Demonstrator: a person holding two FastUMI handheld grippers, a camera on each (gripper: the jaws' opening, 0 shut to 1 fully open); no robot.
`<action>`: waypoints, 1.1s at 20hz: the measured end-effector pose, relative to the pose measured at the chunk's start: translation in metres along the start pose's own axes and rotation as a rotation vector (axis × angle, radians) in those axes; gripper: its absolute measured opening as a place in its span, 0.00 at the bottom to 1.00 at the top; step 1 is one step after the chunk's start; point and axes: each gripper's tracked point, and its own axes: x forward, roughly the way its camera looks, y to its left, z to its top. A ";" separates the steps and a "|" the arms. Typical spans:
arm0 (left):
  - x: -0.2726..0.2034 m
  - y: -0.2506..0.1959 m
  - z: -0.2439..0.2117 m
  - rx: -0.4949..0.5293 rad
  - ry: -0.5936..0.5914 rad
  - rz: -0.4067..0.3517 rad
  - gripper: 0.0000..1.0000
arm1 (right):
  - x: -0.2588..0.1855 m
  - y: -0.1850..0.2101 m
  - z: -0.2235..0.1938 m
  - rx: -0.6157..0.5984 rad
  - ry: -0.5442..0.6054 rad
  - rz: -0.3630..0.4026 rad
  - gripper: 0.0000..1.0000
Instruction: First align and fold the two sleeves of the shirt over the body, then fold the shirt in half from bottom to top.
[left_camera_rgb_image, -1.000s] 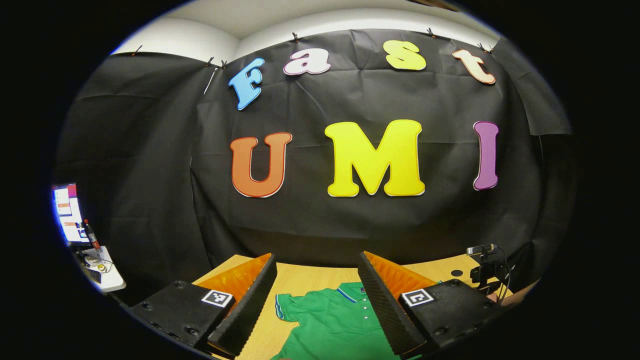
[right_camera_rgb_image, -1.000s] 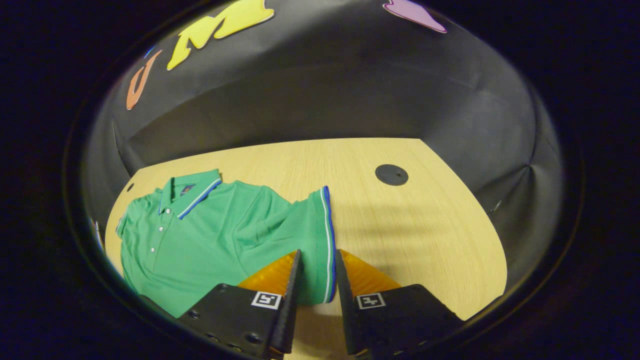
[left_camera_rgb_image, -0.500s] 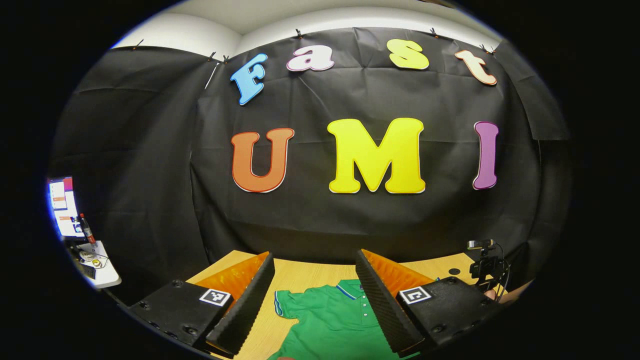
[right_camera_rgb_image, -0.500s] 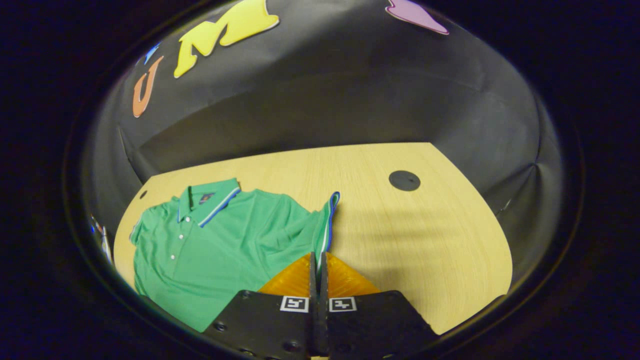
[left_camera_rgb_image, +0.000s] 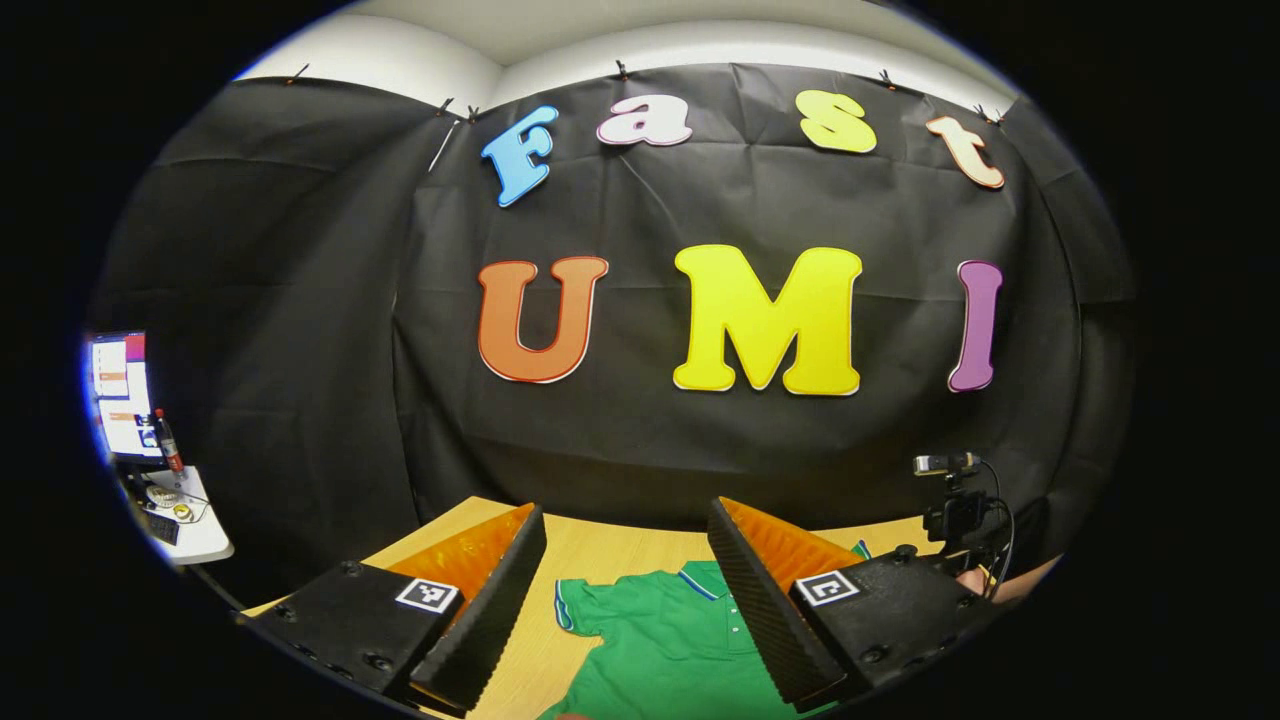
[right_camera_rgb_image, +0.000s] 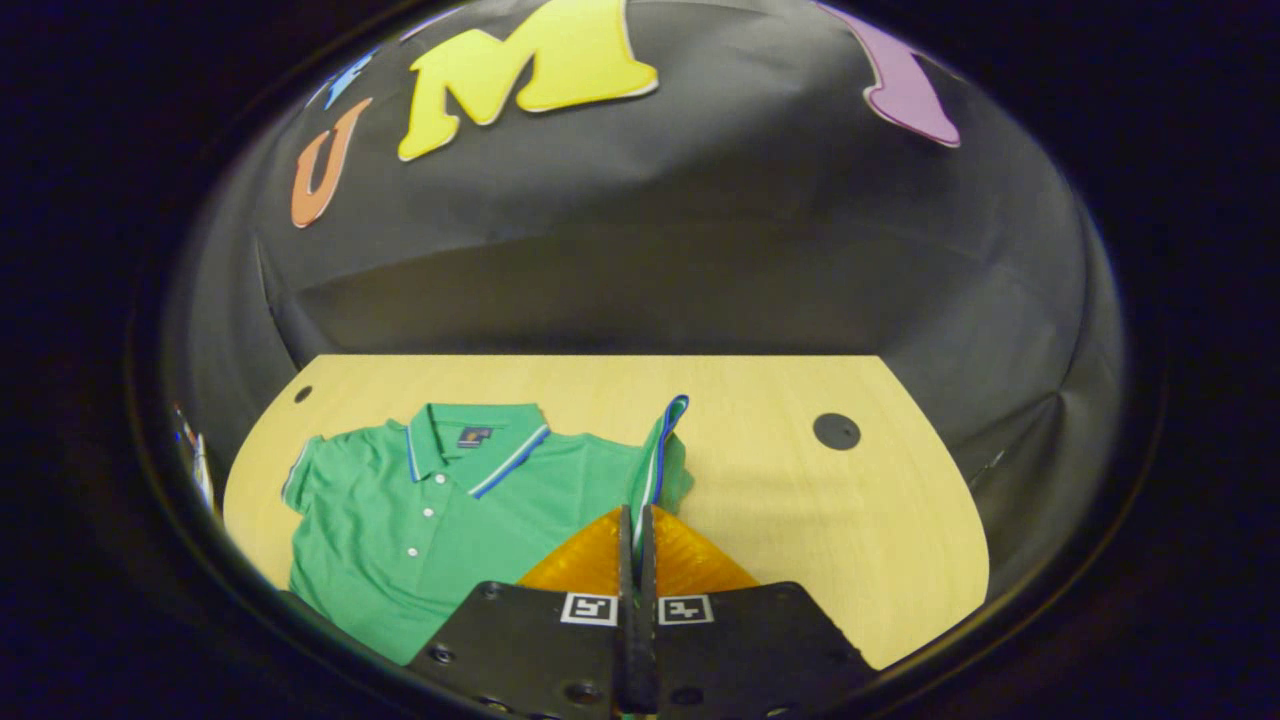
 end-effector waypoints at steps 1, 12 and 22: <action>-0.002 0.006 0.000 -0.003 -0.001 0.008 1.00 | 0.001 0.013 0.001 -0.015 0.003 0.007 0.00; -0.017 0.069 0.002 -0.028 0.001 0.086 1.00 | 0.006 0.145 0.002 0.008 0.035 0.126 0.07; 0.012 0.078 -0.031 -0.045 0.072 0.020 1.00 | -0.068 0.124 0.043 0.028 -0.168 0.064 0.96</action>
